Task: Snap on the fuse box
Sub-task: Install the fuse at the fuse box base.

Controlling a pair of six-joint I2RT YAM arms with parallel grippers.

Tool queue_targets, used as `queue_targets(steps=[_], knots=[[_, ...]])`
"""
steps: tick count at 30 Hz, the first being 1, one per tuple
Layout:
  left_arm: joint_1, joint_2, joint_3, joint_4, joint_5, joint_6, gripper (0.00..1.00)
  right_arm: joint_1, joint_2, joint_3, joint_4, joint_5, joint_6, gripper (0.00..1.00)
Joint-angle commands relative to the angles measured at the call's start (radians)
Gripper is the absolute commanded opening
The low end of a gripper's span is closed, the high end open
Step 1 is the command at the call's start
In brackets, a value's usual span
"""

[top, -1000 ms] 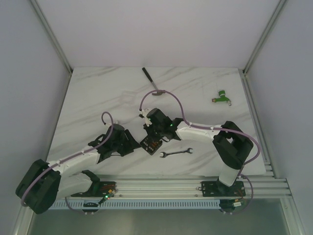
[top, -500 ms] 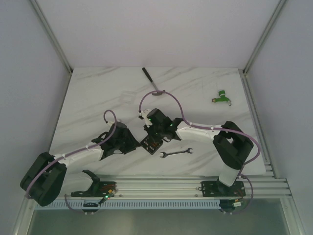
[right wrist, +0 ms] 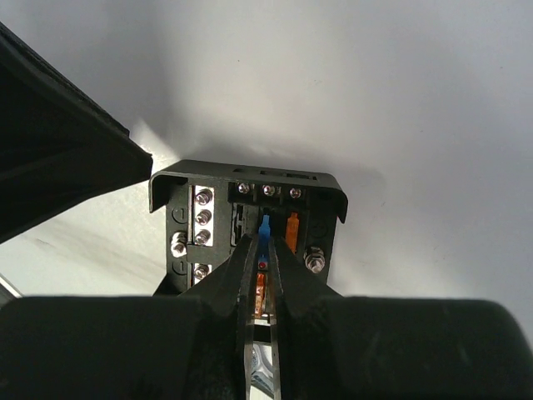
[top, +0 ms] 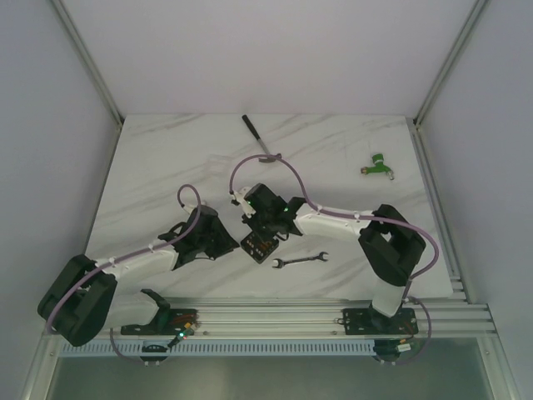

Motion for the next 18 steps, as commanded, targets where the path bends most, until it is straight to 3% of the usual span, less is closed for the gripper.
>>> queue_targets(steps=[1,18], knots=[[-0.003,0.01,0.024,0.012,-0.029,0.017,0.37,0.004,0.048,0.067,-0.124,0.005,-0.042,0.0],[-0.002,0.026,-0.001,0.058,-0.025,0.007,0.43,0.022,0.244,0.196,-0.329,0.053,-0.028,0.0]])
